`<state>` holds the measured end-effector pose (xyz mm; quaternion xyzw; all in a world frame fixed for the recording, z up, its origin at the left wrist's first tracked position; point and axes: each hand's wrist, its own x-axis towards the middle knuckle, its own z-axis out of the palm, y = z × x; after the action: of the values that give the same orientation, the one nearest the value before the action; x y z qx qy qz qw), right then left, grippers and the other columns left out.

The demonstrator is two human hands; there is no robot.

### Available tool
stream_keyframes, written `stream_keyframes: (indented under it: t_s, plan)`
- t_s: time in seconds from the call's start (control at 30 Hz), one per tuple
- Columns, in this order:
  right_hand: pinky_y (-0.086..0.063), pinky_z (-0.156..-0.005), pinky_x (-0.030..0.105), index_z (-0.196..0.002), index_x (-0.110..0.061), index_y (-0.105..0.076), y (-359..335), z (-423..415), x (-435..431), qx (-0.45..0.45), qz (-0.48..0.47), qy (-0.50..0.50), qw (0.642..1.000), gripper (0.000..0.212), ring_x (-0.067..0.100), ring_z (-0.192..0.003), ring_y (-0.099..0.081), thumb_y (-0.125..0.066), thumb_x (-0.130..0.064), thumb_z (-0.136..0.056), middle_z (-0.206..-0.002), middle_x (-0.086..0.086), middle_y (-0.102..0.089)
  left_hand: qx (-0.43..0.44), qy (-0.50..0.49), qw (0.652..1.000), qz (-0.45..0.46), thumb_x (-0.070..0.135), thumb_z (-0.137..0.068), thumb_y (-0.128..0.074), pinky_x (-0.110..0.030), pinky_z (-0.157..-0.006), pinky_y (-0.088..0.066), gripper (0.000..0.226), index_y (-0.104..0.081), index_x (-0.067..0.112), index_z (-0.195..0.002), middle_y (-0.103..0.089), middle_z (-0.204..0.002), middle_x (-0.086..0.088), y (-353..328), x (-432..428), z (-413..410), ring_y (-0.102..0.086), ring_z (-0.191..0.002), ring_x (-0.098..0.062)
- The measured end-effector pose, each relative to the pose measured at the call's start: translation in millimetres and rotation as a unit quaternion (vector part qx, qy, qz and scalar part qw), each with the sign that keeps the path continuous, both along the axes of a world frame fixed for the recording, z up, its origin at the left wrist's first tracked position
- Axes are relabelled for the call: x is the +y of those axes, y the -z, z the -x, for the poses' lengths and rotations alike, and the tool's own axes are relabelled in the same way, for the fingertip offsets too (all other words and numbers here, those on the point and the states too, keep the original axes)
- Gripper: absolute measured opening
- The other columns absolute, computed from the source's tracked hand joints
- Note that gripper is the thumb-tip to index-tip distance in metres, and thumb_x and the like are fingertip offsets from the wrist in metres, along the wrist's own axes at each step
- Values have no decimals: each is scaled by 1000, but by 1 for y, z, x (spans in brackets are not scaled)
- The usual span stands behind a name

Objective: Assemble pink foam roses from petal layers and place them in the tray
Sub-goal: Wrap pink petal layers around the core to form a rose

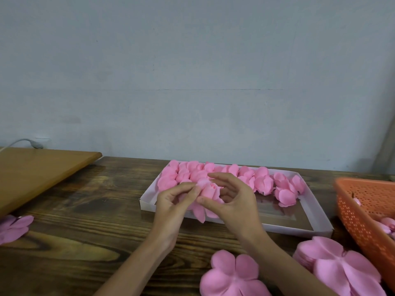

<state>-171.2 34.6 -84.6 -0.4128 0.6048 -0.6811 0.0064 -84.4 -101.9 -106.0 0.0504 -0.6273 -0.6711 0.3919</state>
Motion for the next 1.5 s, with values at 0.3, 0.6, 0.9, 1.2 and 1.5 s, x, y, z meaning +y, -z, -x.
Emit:
stream_keyframes:
  t_s: [0.3, 0.6, 0.9, 1.2, 1.5]
  plan:
    - [-64, -70, 32, -96, -24, -78, -16, 8, 4, 9, -35, 23, 999, 30, 12, -81, -76, -94, -23, -71, -89, -10, -79, 0, 24, 999, -28, 33, -81, -84, -51, -101, -55, 42, -78, 19, -120, -75, -124, -11, -1, -6, -1, -68, -123, -32]
    - [-64, -79, 51, -94, -19, -79, -31, 23, 16, 7, -91, -70, 993, 29, 23, -88, -78, -94, -18, -70, -94, 1, -80, -9, 5, 989, -150, 28, -71, -85, -29, -73, -62, 27, -84, 10, -90, -79, -93, -13, 1, -5, 1, -76, -87, -23]
    - [-63, -82, 52, -93, -26, -80, -25, 18, 12, 31, -126, -94, 987, 28, 26, -89, -77, -95, -22, -70, -98, -2, -80, -10, -24, 997, -70, 44, -68, -91, -25, -78, -59, 40, -85, 15, -94, -80, -97, -10, -1, 3, 0, -77, -96, -23]
    - [-62, -83, 54, -88, -11, -74, -25, 17, 11, -4, -92, -92, 991, 33, 30, -89, -77, -95, -26, -67, -91, 7, -80, -13, -32, 996, -85, 49, -82, -82, -42, -85, -63, 42, -82, 7, -87, -78, -98, -22, -10, 7, -4, -76, -99, -37]
    - [-61, -77, 42, -81, -17, -73, -25, 6, 8, 12, -116, -101, 988, 25, 23, -82, -75, -95, -14, -69, -87, 5, -78, -59, -26, 986, -154, 37, -101, -60, -36, -66, -63, 35, -81, 16, -84, -79, -97, -19, -19, 9, -7, -78, -88, -29]
